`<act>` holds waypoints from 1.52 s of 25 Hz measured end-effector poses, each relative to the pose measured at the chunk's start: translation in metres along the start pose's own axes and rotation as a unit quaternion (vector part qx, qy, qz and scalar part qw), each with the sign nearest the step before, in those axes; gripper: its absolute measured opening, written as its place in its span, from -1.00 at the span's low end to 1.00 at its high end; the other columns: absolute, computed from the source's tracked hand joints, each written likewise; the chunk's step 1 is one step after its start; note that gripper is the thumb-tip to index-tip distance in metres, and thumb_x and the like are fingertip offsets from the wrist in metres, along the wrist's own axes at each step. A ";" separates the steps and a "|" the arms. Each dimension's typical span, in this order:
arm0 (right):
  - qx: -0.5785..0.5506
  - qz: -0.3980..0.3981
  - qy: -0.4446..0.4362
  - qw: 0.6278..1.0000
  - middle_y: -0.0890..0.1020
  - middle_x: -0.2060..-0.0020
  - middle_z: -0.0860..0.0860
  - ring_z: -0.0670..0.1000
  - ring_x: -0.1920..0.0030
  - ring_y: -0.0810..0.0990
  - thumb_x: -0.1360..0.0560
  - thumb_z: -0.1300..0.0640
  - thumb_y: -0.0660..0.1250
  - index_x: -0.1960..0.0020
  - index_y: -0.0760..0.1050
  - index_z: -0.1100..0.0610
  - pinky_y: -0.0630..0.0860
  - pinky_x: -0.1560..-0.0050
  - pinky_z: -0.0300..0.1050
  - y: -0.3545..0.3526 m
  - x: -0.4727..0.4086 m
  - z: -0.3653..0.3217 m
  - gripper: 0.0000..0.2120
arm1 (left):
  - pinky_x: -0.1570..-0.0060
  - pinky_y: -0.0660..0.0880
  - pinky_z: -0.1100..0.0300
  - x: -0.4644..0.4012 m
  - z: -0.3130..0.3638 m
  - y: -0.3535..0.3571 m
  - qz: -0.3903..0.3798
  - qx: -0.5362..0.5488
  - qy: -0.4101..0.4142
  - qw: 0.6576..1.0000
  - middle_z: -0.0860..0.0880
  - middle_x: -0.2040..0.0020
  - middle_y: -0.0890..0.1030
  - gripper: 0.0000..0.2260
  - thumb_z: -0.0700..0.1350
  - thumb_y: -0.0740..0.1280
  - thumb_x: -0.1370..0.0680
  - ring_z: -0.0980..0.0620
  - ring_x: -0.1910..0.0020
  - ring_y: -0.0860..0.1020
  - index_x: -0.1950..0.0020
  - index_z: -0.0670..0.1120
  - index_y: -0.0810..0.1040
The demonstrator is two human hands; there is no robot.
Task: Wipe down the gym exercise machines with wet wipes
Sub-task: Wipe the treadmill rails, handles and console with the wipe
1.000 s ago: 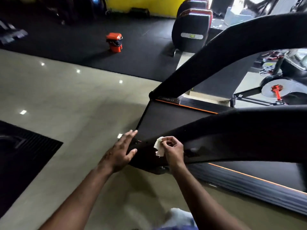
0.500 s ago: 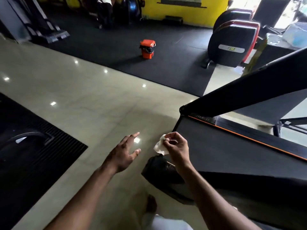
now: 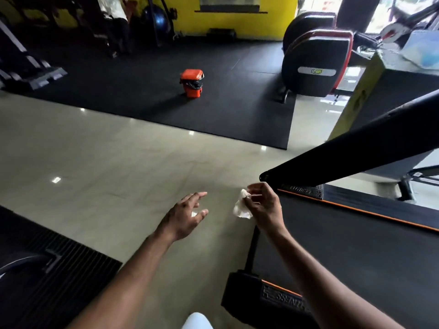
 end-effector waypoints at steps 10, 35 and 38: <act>0.068 0.151 0.009 0.986 0.73 0.16 -0.10 -0.15 0.15 0.70 -0.50 0.17 0.51 -0.06 0.65 0.01 0.67 0.07 -0.01 0.067 -0.189 -0.031 -0.84 | -0.28 0.51 0.07 -0.259 -0.013 -0.076 -0.083 -0.010 0.122 0.989 0.02 -0.44 0.51 -0.56 0.04 0.36 -0.63 0.08 -0.32 0.57 -0.52 0.10 0.42; 0.182 0.617 0.064 0.763 0.71 0.10 -0.08 -0.10 0.09 0.69 -0.55 0.16 0.39 -0.09 0.62 0.01 0.63 0.08 -0.12 -0.533 -0.208 -0.124 -0.86 | -0.42 0.32 0.13 -0.417 0.735 0.203 -0.320 -0.006 0.612 0.723 0.03 -0.48 0.45 -0.45 0.12 0.37 -0.64 0.01 -0.47 0.41 -0.60 0.07 0.32; 0.178 0.631 0.093 0.749 0.69 0.20 -0.13 -0.30 0.26 0.63 -0.59 0.27 0.35 -0.11 0.61 0.09 0.52 0.24 -0.36 -0.596 -0.199 -0.180 -0.85 | -0.45 0.30 0.14 -0.414 0.812 0.195 -0.337 -0.006 0.621 0.707 0.04 -0.50 0.44 -0.43 0.16 0.35 -0.63 0.02 -0.49 0.38 -0.60 0.08 0.30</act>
Point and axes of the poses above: each hand's wrist, its own x-axis away from the middle knuckle, its own y-axis out of the palm, z = x × y, the point moved 4 cm from there along -x, towards the middle knuckle
